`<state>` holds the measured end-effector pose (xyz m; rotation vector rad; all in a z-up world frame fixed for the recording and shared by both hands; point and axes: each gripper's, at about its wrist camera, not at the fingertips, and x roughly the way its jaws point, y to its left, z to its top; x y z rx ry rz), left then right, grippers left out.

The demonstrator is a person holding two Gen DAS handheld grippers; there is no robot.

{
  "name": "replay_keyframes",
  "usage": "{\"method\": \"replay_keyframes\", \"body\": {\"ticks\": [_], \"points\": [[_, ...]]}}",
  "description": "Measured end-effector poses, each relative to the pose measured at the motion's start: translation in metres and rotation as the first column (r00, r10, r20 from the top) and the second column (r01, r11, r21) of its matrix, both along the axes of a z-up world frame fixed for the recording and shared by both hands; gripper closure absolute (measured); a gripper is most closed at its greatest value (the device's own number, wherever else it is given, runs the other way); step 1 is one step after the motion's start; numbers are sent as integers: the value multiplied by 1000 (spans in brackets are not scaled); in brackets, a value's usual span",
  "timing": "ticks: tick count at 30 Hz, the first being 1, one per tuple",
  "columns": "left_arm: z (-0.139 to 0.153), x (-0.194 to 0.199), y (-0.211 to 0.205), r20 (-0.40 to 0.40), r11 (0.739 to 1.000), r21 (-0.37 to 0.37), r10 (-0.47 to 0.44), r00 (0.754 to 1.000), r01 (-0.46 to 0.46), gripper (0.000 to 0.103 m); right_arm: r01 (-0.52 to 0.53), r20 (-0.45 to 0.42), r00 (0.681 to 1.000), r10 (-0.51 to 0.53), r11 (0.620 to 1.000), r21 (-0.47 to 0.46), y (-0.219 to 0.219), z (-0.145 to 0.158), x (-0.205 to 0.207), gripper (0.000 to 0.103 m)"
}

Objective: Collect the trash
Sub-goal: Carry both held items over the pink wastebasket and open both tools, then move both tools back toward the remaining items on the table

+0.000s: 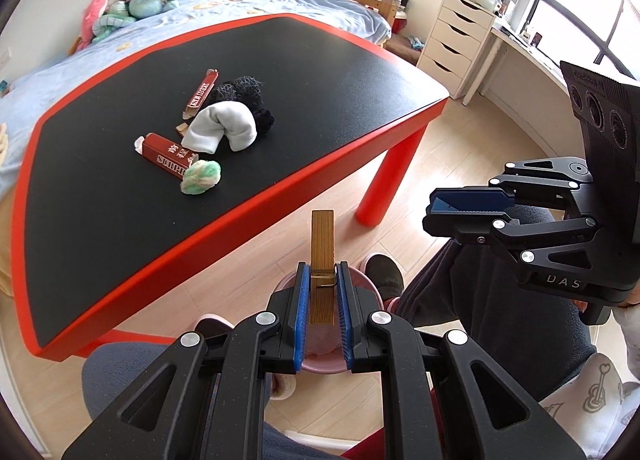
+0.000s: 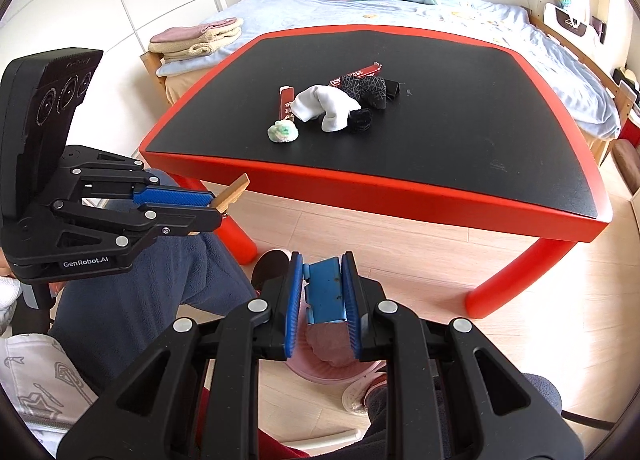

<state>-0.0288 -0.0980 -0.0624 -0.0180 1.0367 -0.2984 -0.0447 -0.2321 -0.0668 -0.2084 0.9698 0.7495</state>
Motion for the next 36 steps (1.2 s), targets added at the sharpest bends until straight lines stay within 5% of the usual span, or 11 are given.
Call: {"method": "replay_keyframes", "body": {"ticks": [8, 10, 12, 14, 15, 19, 36], "points": [[0, -3, -7, -7, 1000, -2, -26, 1000, 26, 88, -3, -12, 1000, 3, 1000, 11, -3, 1, -1, 82], [-1, -2, -7, -11, 1000, -1, -27, 1000, 27, 72, 4, -5, 1000, -4, 1000, -1, -4, 0, 0, 66], [-3, -1, -5, -6, 1000, -5, -11, 1000, 11, 44, 16, 0, 1000, -16, 1000, 8, -7, 0, 1, 23], [-1, -2, -1, 2, 1000, -14, 12, 1000, -12, 26, 33, 0, 999, -33, 999, 10, -9, 0, 2, 11], [0, -2, 2, 12, 999, -11, 30, 999, -30, 14, 40, -4, 999, -40, 999, 7, -10, -1, 4, 10], [2, -2, 9, 19, 997, -6, 71, 997, -71, 9, 57, -11, 998, -57, 998, -3, -10, -5, 7, 9], [5, -4, 30, 28, 991, 4, 136, 990, -136, 8, 45, -25, 999, -45, 999, 0, -4, -6, 9, 6]]}}
